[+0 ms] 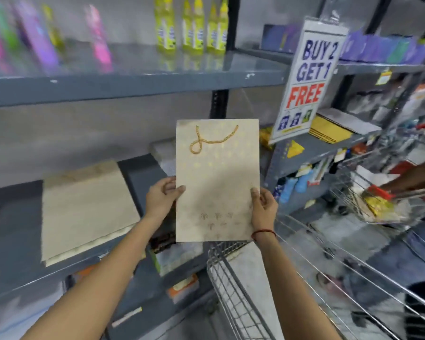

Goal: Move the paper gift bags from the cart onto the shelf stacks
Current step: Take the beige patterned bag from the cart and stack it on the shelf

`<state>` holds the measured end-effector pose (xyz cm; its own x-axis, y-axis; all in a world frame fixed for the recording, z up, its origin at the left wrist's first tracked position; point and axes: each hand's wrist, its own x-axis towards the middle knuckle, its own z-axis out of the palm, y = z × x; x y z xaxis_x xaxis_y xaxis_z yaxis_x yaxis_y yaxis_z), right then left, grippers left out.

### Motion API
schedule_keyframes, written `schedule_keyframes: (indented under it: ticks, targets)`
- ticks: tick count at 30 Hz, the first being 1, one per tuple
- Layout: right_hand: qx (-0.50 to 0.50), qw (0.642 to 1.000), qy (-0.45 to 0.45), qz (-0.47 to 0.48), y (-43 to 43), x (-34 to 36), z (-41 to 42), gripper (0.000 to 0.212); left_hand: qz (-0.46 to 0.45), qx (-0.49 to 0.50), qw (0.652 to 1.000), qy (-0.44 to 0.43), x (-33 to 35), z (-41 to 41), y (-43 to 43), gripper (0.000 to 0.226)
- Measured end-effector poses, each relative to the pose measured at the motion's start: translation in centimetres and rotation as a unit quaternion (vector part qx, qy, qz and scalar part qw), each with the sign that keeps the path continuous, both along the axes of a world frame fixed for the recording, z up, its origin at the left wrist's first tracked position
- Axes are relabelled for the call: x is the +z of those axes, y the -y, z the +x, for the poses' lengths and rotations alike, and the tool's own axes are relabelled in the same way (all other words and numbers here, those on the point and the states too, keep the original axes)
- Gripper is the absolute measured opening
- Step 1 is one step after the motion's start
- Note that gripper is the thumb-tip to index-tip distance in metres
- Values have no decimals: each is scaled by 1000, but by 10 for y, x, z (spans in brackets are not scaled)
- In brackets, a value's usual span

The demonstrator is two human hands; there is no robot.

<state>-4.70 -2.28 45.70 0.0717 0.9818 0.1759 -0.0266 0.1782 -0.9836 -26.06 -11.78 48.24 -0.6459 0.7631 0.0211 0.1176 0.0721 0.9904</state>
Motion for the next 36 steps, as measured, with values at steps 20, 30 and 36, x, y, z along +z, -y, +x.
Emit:
schedule_keyframes:
  ticks: [20, 30, 36]
  targets:
    - [244, 937, 248, -39, 55, -33, -304, 25, -128, 283, 950, -44, -29, -191, 156, 25]
    - [335, 879, 340, -31, 71, -25, -291, 49, -218, 260, 921, -189, -52, -183, 157, 20]
    - [298, 904, 307, 13, 58, -5, -227, 48, -174, 209, 907, -321, -36, -136, 110, 44]
